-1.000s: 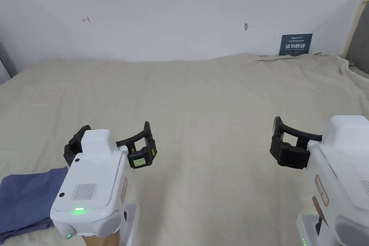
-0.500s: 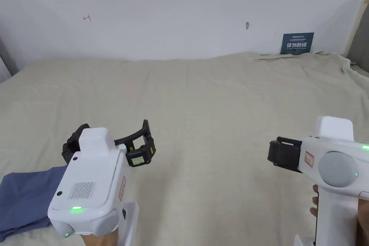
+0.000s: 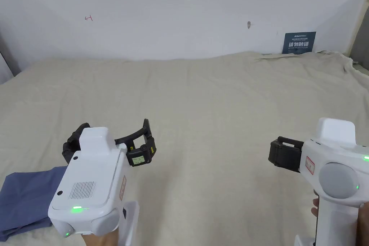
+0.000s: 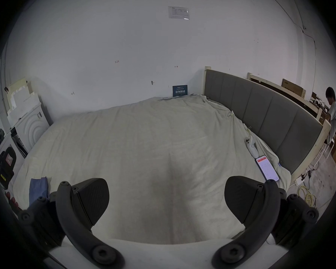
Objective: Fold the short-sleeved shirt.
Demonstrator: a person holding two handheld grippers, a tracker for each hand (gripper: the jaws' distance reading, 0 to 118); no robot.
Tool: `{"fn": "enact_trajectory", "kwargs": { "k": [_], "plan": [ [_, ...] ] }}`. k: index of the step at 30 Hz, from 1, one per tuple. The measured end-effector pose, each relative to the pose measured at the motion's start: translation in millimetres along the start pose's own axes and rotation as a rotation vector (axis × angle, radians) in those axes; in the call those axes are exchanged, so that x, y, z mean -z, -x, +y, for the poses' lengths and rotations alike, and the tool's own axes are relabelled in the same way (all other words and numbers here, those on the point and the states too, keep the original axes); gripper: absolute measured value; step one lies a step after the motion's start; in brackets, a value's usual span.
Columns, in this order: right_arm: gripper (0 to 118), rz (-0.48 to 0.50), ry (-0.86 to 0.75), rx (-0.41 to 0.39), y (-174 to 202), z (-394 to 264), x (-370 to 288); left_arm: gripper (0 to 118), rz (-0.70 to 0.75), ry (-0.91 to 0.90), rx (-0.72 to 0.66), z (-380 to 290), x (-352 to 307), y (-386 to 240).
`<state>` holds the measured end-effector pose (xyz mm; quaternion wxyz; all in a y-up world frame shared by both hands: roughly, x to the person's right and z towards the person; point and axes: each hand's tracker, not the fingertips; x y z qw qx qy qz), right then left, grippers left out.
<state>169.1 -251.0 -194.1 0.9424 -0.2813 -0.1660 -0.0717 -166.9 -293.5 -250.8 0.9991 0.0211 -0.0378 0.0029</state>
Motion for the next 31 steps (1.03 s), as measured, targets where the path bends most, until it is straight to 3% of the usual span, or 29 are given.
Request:
{"fn": "enact_trajectory", "kwargs": {
  "k": [7,20,31],
  "plan": [
    [117,0.015,0.003,0.048,-7,1,-3,118,-0.001,-0.001,-0.004,1,-1,1],
    [117,0.109,-0.383,-0.06,-11,-20,-7,118,0.005,-0.02,0.008,1,-2,0],
    [117,0.109,-0.49,-0.063,-9,-27,-7,118,-0.01,-0.024,0.023,-3,-3,-2]
  ]
}}
